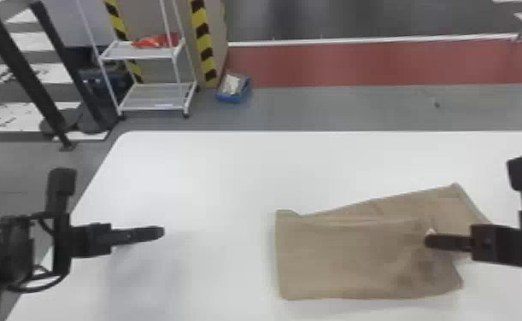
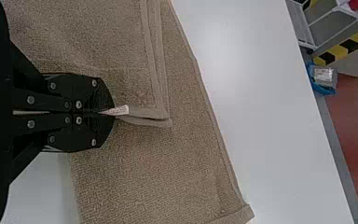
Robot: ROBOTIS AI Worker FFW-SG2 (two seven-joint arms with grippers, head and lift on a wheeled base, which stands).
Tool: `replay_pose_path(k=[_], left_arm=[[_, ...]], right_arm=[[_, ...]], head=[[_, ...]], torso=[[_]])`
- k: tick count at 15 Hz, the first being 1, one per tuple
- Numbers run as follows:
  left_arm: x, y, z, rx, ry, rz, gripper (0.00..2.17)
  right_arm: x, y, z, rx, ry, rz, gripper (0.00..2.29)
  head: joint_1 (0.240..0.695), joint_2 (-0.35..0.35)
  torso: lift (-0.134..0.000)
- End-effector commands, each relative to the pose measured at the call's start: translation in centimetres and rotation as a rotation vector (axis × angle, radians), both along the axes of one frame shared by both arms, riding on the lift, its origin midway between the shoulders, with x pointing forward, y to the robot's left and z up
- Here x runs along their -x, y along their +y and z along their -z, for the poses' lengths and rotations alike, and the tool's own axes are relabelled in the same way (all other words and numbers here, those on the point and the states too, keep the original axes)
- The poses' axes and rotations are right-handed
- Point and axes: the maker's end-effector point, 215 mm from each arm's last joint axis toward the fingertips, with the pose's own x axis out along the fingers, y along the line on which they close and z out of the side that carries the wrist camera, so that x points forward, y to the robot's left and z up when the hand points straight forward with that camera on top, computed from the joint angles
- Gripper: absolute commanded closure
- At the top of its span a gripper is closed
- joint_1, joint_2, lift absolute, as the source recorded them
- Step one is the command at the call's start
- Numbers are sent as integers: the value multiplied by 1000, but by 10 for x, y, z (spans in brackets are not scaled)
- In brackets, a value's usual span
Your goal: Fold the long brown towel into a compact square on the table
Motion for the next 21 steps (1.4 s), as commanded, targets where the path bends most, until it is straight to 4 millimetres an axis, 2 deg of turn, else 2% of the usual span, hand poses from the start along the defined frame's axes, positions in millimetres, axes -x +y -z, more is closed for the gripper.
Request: replay_pose_path(k=[1,4,7,8,9,10,11,12,13,14,15,16,18,19,21], left_arm=[[0,-1,-1,2,-1,2,73],[0,0,-3,3,-6,1,76],[-1,3,-8,6,-14,-4,76],[-1,4,-9,8,-16,-7,76],[-1,6,-10,9,-19,-11,76],[-1,6,-10,9,-19,-11,76],[-2,6,-11,9,-20,-11,76],[-3,6,-12,9,-22,-11,76],[-3,5,-11,10,-21,-10,76],[-2,4,-10,14,-16,-10,76],[-2,4,-10,15,-16,-12,76],[-1,5,-11,16,-17,-12,76],[-2,0,-19,27,-35,-4,76],[-1,-1,-21,31,-31,-5,76],[4,-1,-22,34,-18,-12,76]], right_arm=[[-1,7,-9,-21,-18,2,1318],[-8,21,-29,-86,-76,10,1318],[-16,21,-57,-172,-151,21,1318],[-16,23,-60,-203,-159,22,1318],[-17,19,-55,-189,-149,36,1318],[-14,19,-37,-182,-103,44,1318],[-10,28,-27,-197,-75,29,1318],[-7,29,-25,-214,-72,30,1318],[-10,26,-35,-253,-96,41,1318],[-17,14,-53,-284,-144,67,1318],[-21,8,-62,-296,-167,80,1318],[-22,1,-62,-290,-168,95,1318],[-20,6,-45,-291,-122,94,1318],[-20,4,-45,-300,-124,100,1318],[-28,-6,-66,-351,-178,122,1318]], head=[[695,106],[695,115],[695,127],[695,127],[695,128],[695,129],[695,129],[695,131],[695,136],[695,141],[695,139],[695,132],[695,117],[695,111],[695,106]], torso=[[-124],[-124],[-124],[-124],[-124],[-124],[-124],[-124],[-124],[-124],[-124],[-124],[-124],[-124],[-124]])
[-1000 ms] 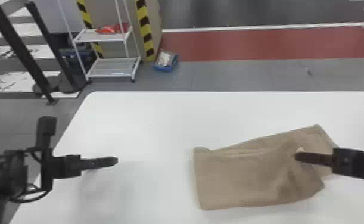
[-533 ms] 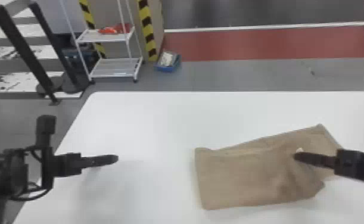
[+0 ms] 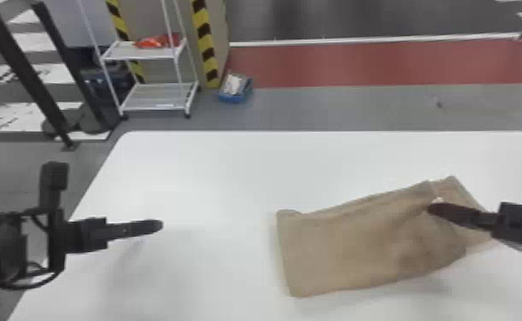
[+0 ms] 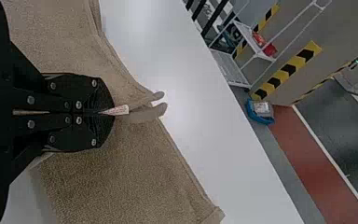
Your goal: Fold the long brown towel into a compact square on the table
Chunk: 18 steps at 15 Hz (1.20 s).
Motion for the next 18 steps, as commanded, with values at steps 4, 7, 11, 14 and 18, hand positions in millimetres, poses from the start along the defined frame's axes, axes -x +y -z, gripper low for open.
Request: replay_pose_path(k=[4,7,11,14,18], left_arm=[[5,0,2,1,13,-4,76],[5,-1,3,2,14,-4,76],[6,1,3,3,14,-7,76],[6,1,4,3,12,-7,76],[5,4,4,1,8,-11,76]], right_arm=[[-5,-2,-5,-39,-2,13,1318],[-23,-13,-11,-66,-3,46,1318],[-35,-18,-28,-124,-40,61,1318],[-33,-20,-16,-153,-9,69,1318],[-33,-56,-4,-108,30,127,1318]], head=[[695,93],[695,93],[695,89],[695,78],[695,60]], torso=[[-124],[-124],[-124],[-124],[-124]])
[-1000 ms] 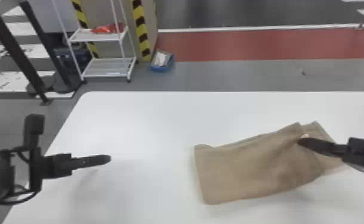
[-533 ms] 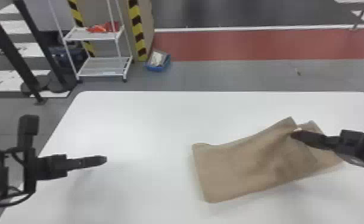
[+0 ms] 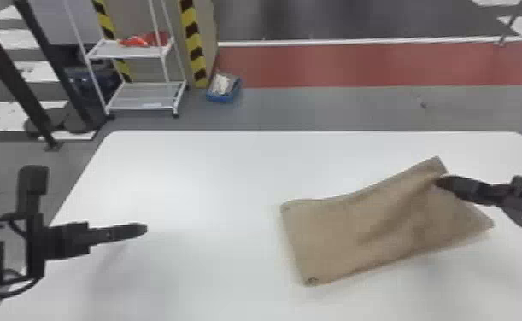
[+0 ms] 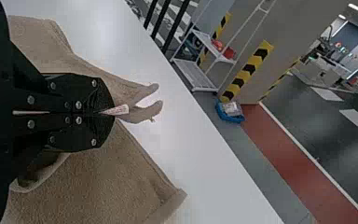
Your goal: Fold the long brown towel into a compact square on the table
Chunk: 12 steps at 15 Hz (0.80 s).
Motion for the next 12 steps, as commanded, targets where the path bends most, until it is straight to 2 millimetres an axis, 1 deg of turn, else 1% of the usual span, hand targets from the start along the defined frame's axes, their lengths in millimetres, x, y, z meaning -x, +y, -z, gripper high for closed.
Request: replay_pose_path(k=[1,2,3,4,6,7,8,9,10,11,12], left_arm=[[-1,0,-1,-1,-4,1,76],[-1,1,-1,0,-3,-1,76],[-1,0,1,-1,0,0,76],[-1,-1,2,-2,1,4,76],[-1,-4,2,0,3,8,76],[-1,-4,3,-1,5,7,76],[0,-3,4,-3,7,7,76],[0,-1,3,-4,6,4,76],[0,0,2,-4,4,0,76],[0,1,2,-4,4,-2,76],[0,0,3,-4,6,1,76]], right_arm=[[6,-7,0,-17,4,9,1318],[5,-18,-7,-30,-15,35,1318],[4,-27,0,8,15,40,1318],[5,-28,11,31,50,32,1318],[1,-30,-2,-9,14,41,1318],[-3,-38,1,18,32,51,1318],[0,-41,11,33,61,50,1318],[-1,-38,3,-15,32,50,1318],[-2,-44,-2,-18,20,58,1318],[-4,-55,5,31,54,77,1318],[-2,-52,13,36,75,68,1318]], head=[[695,49],[695,44],[695,35],[695,27],[695,14],[695,10],[695,7],[695,-3],[695,-5],[695,-6],[695,-7]], torso=[[-124],[-124],[-124],[-124],[-124],[-124],[-124],[-124],[-124],[-124],[-124]])
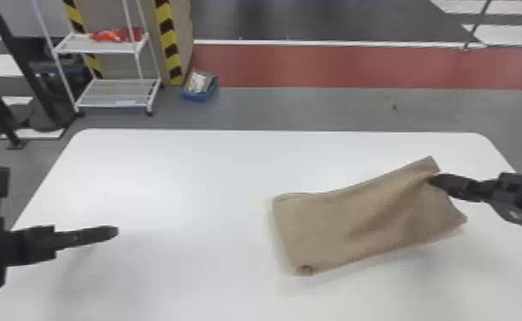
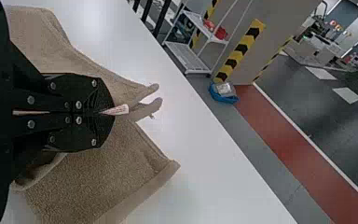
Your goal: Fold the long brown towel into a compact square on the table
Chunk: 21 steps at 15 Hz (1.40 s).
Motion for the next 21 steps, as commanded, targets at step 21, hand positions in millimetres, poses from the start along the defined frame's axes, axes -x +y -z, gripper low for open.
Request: replay_pose_path(k=[21], left_arm=[[3,-5,11,-3,19,10,76]], right_arm=[[-3,-35,25,-124,101,64,1318]], head=[[695,-68]], torso=[[-124]])
